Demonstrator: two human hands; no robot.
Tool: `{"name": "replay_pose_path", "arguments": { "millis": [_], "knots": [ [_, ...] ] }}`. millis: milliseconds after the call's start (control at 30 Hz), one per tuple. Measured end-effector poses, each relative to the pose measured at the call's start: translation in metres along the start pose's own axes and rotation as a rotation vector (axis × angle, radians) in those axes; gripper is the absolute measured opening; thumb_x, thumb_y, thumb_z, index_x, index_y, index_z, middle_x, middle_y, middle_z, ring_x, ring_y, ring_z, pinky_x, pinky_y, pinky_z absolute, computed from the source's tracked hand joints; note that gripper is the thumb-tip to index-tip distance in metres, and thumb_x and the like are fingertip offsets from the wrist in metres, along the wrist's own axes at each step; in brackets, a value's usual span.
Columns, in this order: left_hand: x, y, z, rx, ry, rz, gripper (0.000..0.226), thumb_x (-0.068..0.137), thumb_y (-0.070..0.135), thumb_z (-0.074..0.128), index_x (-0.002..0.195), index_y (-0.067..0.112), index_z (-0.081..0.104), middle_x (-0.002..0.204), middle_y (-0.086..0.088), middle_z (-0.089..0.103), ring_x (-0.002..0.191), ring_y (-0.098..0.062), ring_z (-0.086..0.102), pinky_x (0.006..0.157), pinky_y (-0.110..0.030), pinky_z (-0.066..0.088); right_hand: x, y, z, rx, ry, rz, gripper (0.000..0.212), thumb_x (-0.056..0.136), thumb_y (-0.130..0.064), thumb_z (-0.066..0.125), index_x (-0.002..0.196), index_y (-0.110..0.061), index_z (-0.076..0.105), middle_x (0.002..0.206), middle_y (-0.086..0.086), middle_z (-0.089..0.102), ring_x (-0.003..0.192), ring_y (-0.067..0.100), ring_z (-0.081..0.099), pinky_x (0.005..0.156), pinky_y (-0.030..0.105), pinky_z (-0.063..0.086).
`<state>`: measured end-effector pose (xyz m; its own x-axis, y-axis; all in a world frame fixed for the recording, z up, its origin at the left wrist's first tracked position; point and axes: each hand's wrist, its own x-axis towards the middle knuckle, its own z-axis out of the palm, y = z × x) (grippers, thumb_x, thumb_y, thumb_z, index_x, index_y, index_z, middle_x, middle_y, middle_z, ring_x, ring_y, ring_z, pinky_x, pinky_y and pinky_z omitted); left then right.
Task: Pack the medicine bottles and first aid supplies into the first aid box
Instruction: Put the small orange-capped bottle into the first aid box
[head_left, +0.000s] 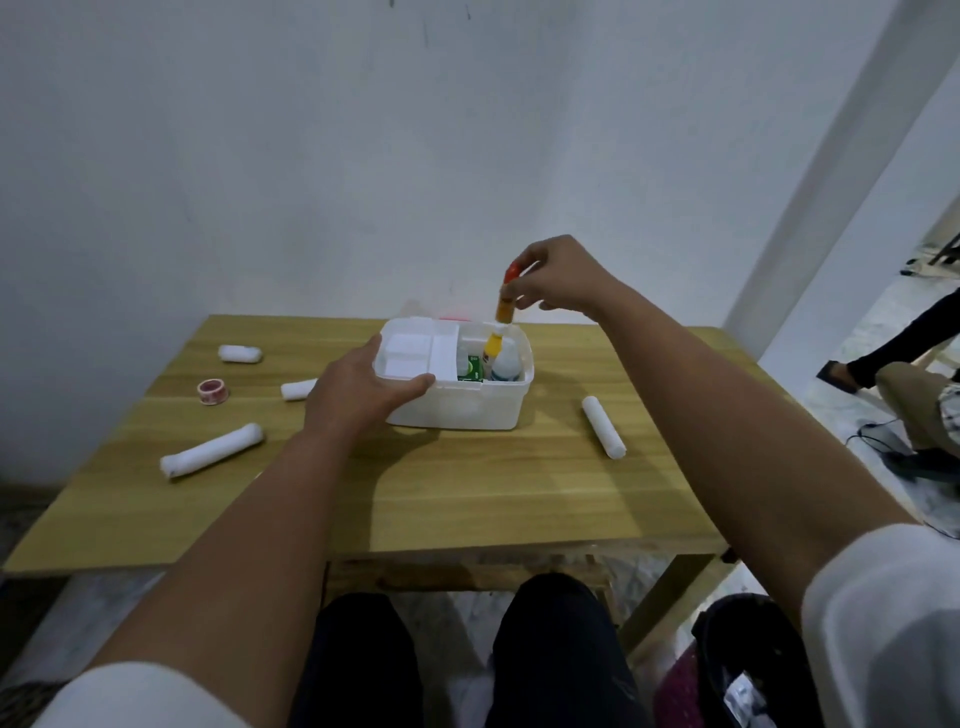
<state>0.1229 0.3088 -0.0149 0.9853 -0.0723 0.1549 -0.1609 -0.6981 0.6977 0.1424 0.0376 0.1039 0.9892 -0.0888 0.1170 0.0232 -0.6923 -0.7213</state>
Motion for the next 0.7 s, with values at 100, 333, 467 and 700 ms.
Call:
{"name": "replay_pose_path", "arguments": {
  "millis": [100, 333, 467, 700],
  "knots": [
    [0.002, -0.001, 0.003, 0.021, 0.009, 0.005, 0.106, 0.072, 0.073, 0.074, 0.158, 0.021, 0.039, 0.154, -0.004, 0.05, 0.139, -0.028, 0.047, 0.106, -0.048, 0.047, -0.005, -0.013, 0.018, -0.121, -0.119, -0.085, 0.02, 0.08, -0.012, 0.084, 0.097, -0.005, 0.077, 0.088, 0.006, 0.079, 0.078, 0.015, 0.079, 0.069, 0.024, 0.06],
    [0.001, -0.001, 0.004, 0.023, 0.01, -0.012, 0.107, 0.073, 0.072, 0.075, 0.159, 0.022, 0.036, 0.157, -0.004, 0.047, 0.141, -0.029, 0.045, 0.106, -0.051, 0.048, -0.008, -0.014, 0.061, -0.634, -0.249, -0.157, 0.016, 0.074, -0.023, 0.086, 0.088, -0.022, 0.077, 0.089, -0.008, 0.072, 0.091, 0.014, 0.066, 0.084, 0.04, 0.055],
    [0.001, -0.001, 0.002, 0.001, 0.01, 0.0, 0.106, 0.073, 0.071, 0.075, 0.159, 0.022, 0.037, 0.156, -0.003, 0.048, 0.141, -0.028, 0.046, 0.104, -0.047, 0.046, -0.008, -0.013, 0.071, -0.819, -0.267, -0.168, 0.018, 0.072, -0.02, 0.087, 0.083, -0.024, 0.074, 0.086, -0.01, 0.073, 0.089, 0.013, 0.061, 0.084, 0.044, 0.031],
    [-0.002, 0.001, 0.002, -0.101, 0.023, 0.021, 0.093, 0.076, 0.056, 0.082, 0.153, 0.018, 0.046, 0.15, -0.006, 0.054, 0.135, -0.029, 0.05, 0.098, -0.042, 0.047, -0.007, -0.009, 0.078, -0.96, -0.344, -0.201, 0.014, 0.08, -0.013, 0.078, 0.086, -0.025, 0.076, 0.091, -0.006, 0.073, 0.096, 0.02, 0.06, 0.086, 0.045, 0.025]
  ]
}}
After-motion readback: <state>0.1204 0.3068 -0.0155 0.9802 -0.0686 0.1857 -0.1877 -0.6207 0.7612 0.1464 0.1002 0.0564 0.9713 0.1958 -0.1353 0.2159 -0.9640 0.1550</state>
